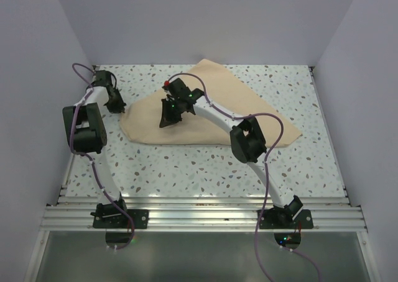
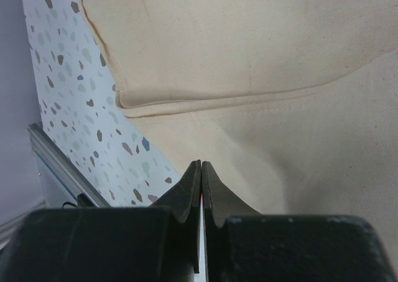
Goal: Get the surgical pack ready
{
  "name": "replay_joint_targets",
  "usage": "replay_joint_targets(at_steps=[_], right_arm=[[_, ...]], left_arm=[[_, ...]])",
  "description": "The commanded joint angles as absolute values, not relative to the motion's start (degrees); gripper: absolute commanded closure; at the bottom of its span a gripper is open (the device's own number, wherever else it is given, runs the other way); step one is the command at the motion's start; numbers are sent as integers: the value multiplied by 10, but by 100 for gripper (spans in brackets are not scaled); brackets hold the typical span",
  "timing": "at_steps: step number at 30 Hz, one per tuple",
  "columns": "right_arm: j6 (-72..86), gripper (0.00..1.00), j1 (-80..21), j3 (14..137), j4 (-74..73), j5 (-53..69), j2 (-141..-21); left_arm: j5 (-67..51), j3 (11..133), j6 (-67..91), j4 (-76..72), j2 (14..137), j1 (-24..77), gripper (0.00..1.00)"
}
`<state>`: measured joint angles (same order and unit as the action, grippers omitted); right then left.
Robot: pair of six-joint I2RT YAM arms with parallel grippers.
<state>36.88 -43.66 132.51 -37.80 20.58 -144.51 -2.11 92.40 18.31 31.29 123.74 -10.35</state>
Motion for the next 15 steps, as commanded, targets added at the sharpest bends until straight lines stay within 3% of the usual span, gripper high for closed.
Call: replay_joint_targets(at_steps=[1, 15], right_arm=[[366, 100, -436, 1347, -370, 221, -1441], [354, 100, -441, 1346, -375, 208, -1434]], left_arm=[[-67, 889, 199, 346, 1274, -95, 100], [-148, 827, 258, 318, 1122, -95, 100]])
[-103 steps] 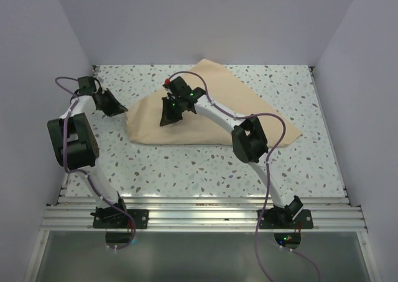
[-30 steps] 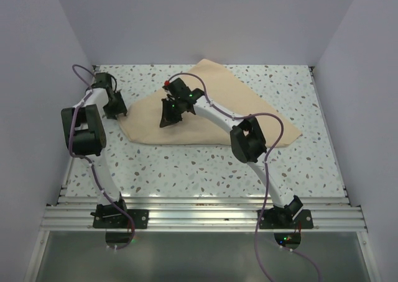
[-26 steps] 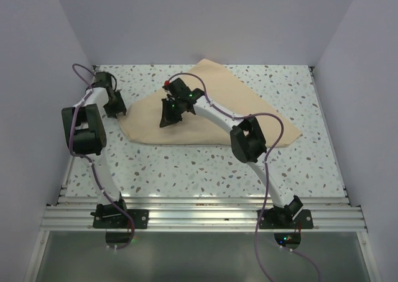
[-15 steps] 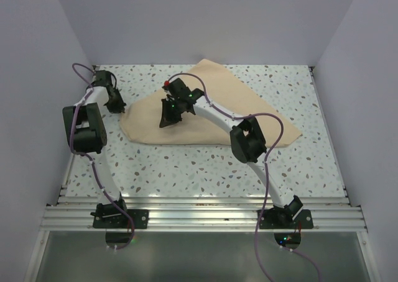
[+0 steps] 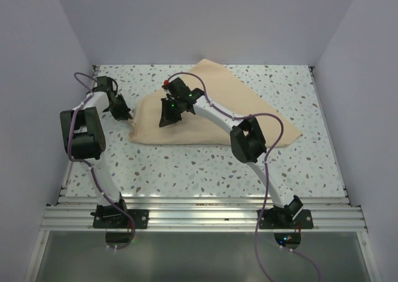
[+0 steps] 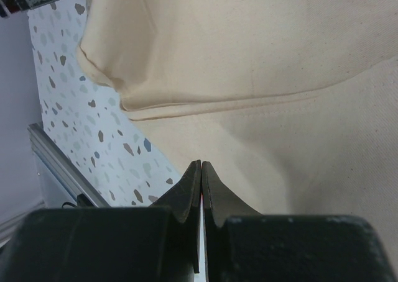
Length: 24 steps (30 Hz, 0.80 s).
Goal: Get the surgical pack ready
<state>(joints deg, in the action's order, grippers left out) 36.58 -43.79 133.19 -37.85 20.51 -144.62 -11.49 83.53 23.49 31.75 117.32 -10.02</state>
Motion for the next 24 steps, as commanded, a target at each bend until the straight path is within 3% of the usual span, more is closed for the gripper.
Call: replay_joint_targets(at_steps=[1, 24], right_arm=[[353, 100, -441, 1342, -374, 206, -1428], [361, 100, -468, 1359, -367, 192, -1441]], left_arm=[[-155, 825, 261, 316, 1112, -95, 100], [-174, 831, 280, 316, 1062, -87, 100]])
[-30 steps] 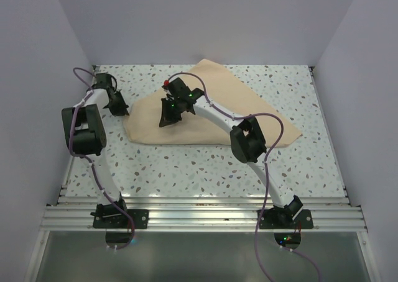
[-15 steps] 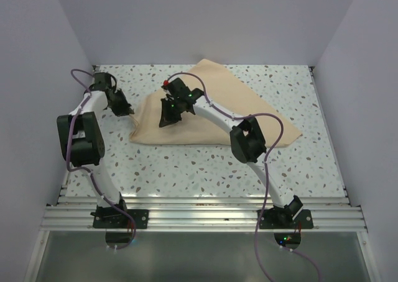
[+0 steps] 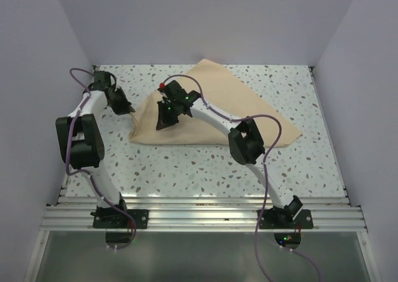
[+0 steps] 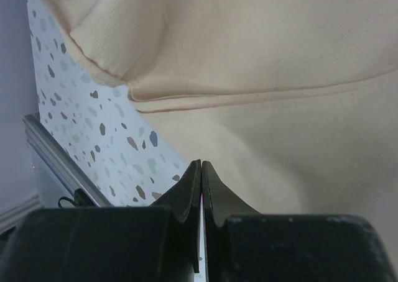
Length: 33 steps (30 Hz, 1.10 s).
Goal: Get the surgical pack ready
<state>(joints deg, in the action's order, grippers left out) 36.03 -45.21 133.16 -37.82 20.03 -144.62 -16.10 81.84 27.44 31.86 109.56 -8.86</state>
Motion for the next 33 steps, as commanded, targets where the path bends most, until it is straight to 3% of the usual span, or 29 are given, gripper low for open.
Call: replay_joint_targets(at_steps=[1, 14, 25, 33], right_arm=[[361, 100, -471, 1358, -368, 187, -1442], [330, 100, -494, 1292, -444, 13, -1382], [316, 100, -490, 1300, -456, 22, -1340], [333, 100, -417, 1235, -469, 28, -1265]], left_arm=[[-174, 831, 279, 316, 1060, -86, 100], [-204, 830, 300, 317, 1024, -87, 100], [-236, 828, 328, 308, 1003, -76, 100], [-250, 838, 365, 287, 992, -20, 100]])
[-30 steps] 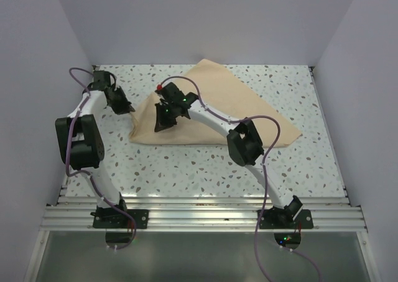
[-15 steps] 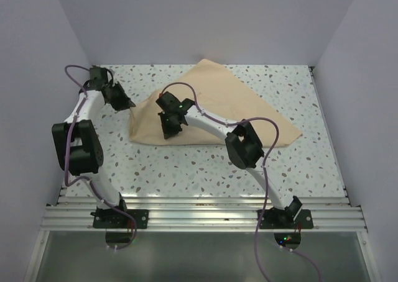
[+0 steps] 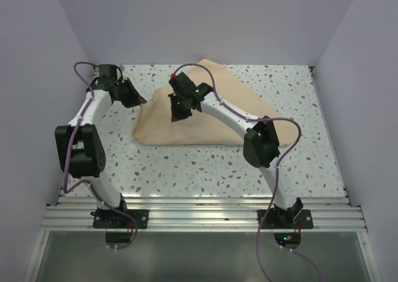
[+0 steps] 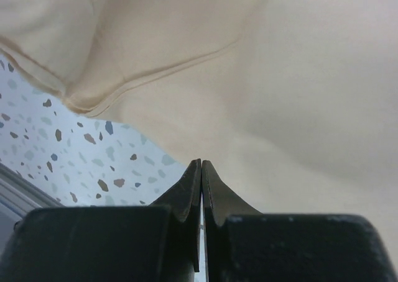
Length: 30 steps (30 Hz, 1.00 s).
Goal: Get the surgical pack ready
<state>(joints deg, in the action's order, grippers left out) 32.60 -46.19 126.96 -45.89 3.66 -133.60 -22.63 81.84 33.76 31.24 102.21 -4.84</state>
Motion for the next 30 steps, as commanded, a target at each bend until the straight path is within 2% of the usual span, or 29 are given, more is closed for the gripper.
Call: replay_joint_targets(at_steps=[1, 4, 12, 21, 30], right_arm=[[334, 100, -408, 1220, -462, 29, -1244], [333, 100, -371, 1163, -458, 21, -1203], [320, 100, -347, 1022, -429, 33, -1134], [324, 100, -312, 953, -409, 53, -1139], [330, 100, -253, 935, -408, 81, -1114]], left_arm=[[-251, 843, 369, 286, 992, -12, 100], [-247, 863, 390, 280, 994, 28, 100], [-237, 916, 423, 279, 1014, 96, 100], [-215, 976, 441, 303, 1040, 158, 100], [-207, 1058, 453, 316, 1114, 209, 100]])
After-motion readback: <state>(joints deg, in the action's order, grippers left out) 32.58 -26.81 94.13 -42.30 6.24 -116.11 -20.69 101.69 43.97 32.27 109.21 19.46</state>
